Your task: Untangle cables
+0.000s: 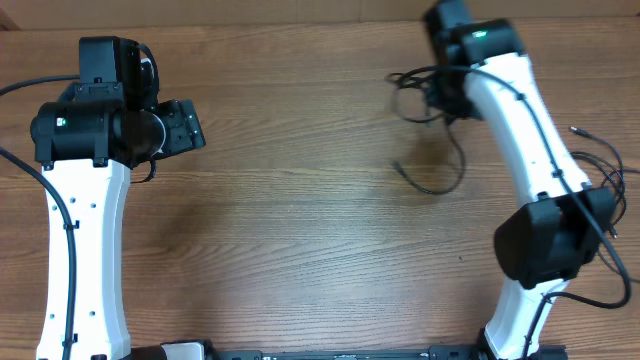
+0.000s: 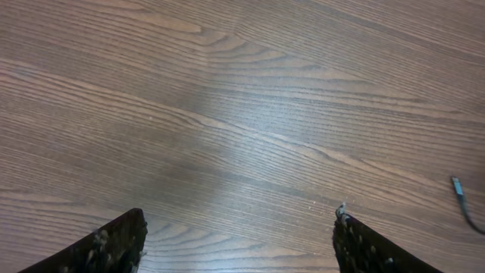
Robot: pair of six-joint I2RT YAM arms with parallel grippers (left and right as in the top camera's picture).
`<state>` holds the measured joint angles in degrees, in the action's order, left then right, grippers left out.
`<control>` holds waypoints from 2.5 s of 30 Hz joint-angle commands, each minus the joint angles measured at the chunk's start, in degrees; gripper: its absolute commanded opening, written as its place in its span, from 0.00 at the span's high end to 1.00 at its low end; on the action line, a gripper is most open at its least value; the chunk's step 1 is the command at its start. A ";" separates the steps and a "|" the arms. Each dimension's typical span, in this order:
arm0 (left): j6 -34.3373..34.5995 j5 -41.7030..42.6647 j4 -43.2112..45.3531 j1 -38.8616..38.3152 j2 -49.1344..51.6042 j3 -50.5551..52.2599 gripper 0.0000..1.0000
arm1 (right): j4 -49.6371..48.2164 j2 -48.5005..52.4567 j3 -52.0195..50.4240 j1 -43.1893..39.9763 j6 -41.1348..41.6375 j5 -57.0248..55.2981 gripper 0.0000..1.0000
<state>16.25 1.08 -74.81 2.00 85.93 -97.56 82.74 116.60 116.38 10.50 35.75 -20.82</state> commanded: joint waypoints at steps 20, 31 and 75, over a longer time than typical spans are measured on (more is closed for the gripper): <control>0.52 0.46 0.07 0.33 -0.83 -0.96 0.21 | 1.79 -5.57 18.58 -34.58 -9.51 7.67 0.00; 0.52 0.48 -0.09 0.33 -0.83 -0.96 0.21 | 2.69 -5.57 18.58 -35.39 -10.32 8.39 0.00; 0.50 1.49 0.02 0.33 -0.83 -0.96 0.21 | -39.17 -5.03 -35.58 -5.29 -4.83 18.43 0.12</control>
<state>16.38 1.91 -74.85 2.00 85.93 -97.56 45.36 111.92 82.98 4.62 26.79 -0.40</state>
